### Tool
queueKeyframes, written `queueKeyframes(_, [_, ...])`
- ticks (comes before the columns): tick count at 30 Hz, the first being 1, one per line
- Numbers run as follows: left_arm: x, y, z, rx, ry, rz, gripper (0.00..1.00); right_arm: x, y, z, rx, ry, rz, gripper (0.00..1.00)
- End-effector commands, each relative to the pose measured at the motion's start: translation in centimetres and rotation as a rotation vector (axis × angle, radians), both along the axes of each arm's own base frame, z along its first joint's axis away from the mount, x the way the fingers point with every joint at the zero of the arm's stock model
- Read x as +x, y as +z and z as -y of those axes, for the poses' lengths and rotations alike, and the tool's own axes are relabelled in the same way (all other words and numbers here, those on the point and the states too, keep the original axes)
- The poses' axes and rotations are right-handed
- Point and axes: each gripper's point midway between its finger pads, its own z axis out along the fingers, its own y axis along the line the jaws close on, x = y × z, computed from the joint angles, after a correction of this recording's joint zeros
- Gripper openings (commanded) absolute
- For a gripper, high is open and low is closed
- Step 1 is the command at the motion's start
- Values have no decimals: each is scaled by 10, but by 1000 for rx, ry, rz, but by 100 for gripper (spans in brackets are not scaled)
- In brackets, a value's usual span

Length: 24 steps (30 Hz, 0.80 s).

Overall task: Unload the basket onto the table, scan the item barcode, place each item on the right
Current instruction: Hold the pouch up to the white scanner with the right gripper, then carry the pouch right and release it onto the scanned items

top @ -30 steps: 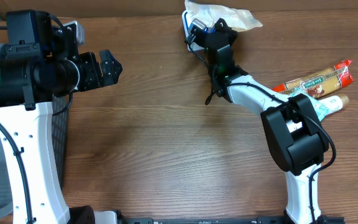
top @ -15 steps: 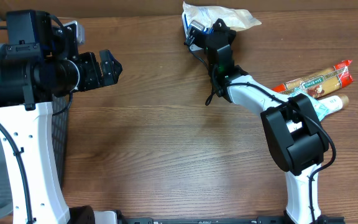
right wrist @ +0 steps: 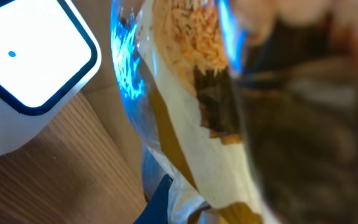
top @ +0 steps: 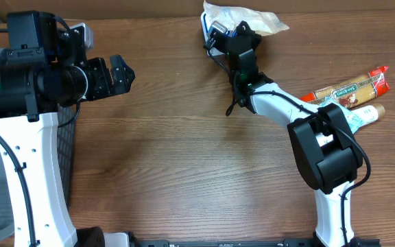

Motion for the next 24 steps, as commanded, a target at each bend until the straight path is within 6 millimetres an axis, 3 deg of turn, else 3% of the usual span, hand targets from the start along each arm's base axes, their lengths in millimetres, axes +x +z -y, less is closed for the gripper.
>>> queueKeyframes(1, [-1,9,0,-3,12,27,100,-14,81,1,167,-40,116,3])
queueKeyframes(7, [-1,9,0,-3,12,27,100,-67,137,16,485,-60,23,4])
queueKeyframes(10, [-1,9,0,-3,12,27,100,-109,158,16,768,-26,-102,4])
queueKeyframes(14, [-1,9,0,-3,12,27,100,-165,175,31,1158,-65,-284,4])
queueKeyframes(19, [-1,9,0,-3,12,27,100,-216,174,73,1474,-211,-486,4])
queueKeyframes(24, [-1,9,0,-3,12,27,100,-227,140,136,1636,-420,-599,4])
